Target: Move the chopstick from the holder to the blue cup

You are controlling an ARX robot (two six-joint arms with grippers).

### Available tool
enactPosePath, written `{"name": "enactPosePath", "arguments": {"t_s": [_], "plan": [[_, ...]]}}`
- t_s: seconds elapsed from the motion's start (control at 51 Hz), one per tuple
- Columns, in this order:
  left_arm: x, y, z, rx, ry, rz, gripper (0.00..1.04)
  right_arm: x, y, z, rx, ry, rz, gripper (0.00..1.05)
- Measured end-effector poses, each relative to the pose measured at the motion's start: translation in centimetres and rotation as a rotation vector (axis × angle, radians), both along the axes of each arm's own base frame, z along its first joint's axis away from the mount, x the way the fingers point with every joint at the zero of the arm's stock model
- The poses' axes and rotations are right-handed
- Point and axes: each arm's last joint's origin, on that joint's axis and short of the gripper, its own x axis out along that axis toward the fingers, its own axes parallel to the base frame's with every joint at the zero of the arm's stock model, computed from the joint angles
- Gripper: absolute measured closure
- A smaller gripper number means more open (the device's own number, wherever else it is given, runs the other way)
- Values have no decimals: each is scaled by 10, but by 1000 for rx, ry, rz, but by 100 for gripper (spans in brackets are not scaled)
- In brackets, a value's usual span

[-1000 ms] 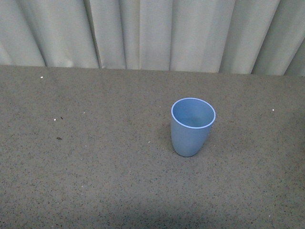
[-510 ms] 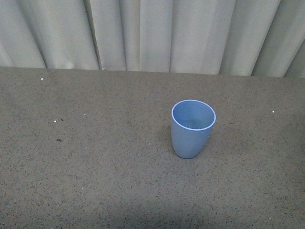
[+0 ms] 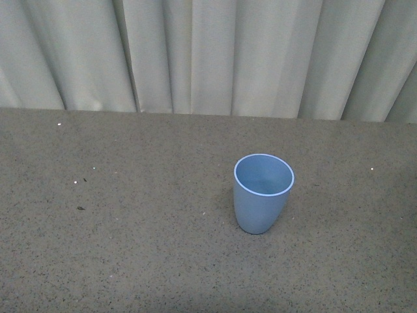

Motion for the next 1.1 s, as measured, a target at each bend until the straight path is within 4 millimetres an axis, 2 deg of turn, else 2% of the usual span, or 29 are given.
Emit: {"name": "enactPosePath", "arguments": {"t_s": [0.176, 0.275, 0.412, 0.529, 0.745, 0.941, 1.098], "plan": [[0, 0, 0, 0, 0, 0, 7, -18, 18, 26, 5, -99, 56, 103], [0, 0, 0, 0, 0, 0, 7, -17, 37, 26, 40, -135, 117, 103], [0, 0, 0, 0, 0, 0, 7, -11, 75, 24, 107, -201, 224, 103], [0, 0, 0, 0, 0, 0, 7, -4, 107, 16, 150, -241, 310, 103], [0, 0, 0, 0, 0, 0, 7, 10, 154, -15, 210, -215, 409, 103], [0, 0, 0, 0, 0, 0, 7, 20, 181, -30, 254, -205, 460, 103], [0, 0, 0, 0, 0, 0, 7, 25, 193, -37, 270, -193, 475, 103]]}}
